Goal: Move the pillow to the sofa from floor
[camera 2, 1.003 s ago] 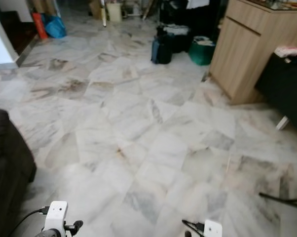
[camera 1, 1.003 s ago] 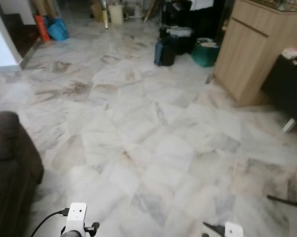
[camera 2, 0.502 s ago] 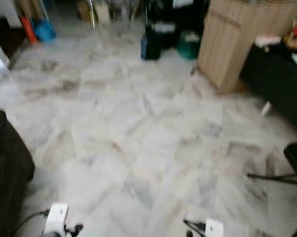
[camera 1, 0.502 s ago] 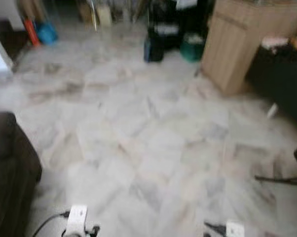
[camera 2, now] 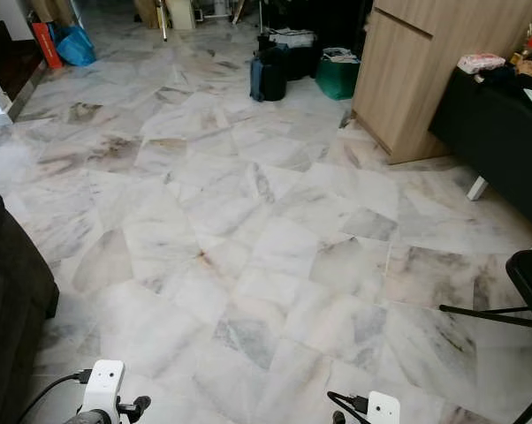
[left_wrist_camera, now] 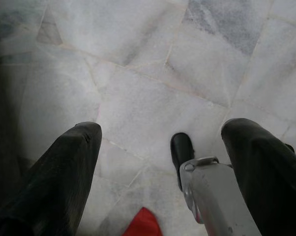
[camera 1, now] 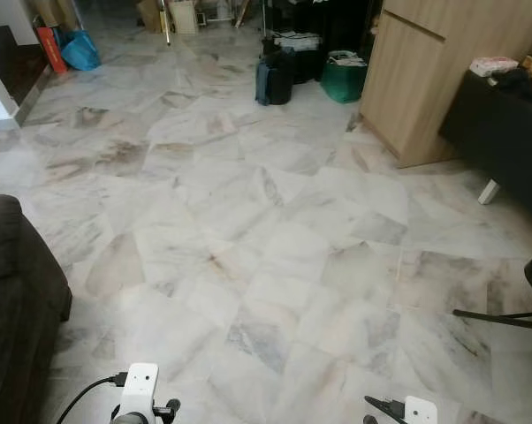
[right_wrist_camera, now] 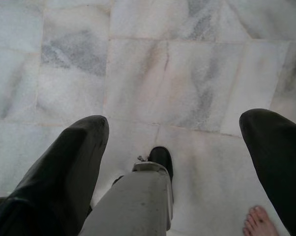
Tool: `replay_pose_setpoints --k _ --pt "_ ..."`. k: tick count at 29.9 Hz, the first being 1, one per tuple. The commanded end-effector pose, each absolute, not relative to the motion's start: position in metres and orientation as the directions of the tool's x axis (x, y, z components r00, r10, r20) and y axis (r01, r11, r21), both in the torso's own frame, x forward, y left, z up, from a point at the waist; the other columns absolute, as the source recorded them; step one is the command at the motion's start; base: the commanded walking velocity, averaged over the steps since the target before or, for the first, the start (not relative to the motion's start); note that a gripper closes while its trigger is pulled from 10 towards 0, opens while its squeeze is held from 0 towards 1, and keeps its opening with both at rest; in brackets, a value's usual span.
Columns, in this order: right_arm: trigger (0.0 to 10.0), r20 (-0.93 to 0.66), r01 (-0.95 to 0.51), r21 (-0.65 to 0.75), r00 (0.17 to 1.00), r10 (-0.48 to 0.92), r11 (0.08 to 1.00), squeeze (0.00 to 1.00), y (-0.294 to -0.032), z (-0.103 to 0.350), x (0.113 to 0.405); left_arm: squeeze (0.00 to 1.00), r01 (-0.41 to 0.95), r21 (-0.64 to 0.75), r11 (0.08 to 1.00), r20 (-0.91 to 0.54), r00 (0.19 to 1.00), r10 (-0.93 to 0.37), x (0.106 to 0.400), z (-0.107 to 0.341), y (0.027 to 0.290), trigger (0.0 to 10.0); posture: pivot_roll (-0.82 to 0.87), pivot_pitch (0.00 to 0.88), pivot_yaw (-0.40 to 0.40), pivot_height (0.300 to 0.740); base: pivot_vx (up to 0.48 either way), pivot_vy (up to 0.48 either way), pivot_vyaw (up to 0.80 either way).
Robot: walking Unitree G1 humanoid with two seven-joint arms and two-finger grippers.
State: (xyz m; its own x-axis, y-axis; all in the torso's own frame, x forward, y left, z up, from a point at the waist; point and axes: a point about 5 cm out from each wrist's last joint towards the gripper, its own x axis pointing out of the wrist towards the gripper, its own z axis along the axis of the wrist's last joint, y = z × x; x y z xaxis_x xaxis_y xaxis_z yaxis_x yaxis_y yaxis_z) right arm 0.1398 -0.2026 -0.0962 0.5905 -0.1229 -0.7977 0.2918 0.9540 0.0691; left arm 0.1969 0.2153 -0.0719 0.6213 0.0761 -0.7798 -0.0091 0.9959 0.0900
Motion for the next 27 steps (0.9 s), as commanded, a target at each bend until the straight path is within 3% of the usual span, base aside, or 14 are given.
replay_pose_setpoints --k 1,14,27 --pt "10.0 -0.804 0.284 0.065 0.583 -0.118 0.957 0.00 -0.2031 -0.0972 0.1372 0.00 -0.019 0.095 0.995 -0.787 0.610 0.087 0.1941 -0.0733 0.2170 10.0 0.06 0.025 -0.004 0.740 0.000 0.000 0.00" --pt "10.0 -0.801 0.256 0.054 0.588 -0.111 0.965 0.00 -0.2015 -0.0970 0.1376 0.00 -0.022 0.096 0.995 -0.789 0.608 0.089 0.1931 -0.0735 0.2186 10.0 0.06 0.015 0.005 0.740 0.000 0.000 0.00" --pt "10.0 -0.807 0.231 0.028 0.580 -0.114 0.973 0.00 -0.1992 -0.0975 0.1379 0.00 -0.009 0.103 0.995 -0.787 0.611 0.086 0.1936 -0.0727 0.2208 10.0 0.05 0.000 0.019 0.740 0.000 0.000 0.73"
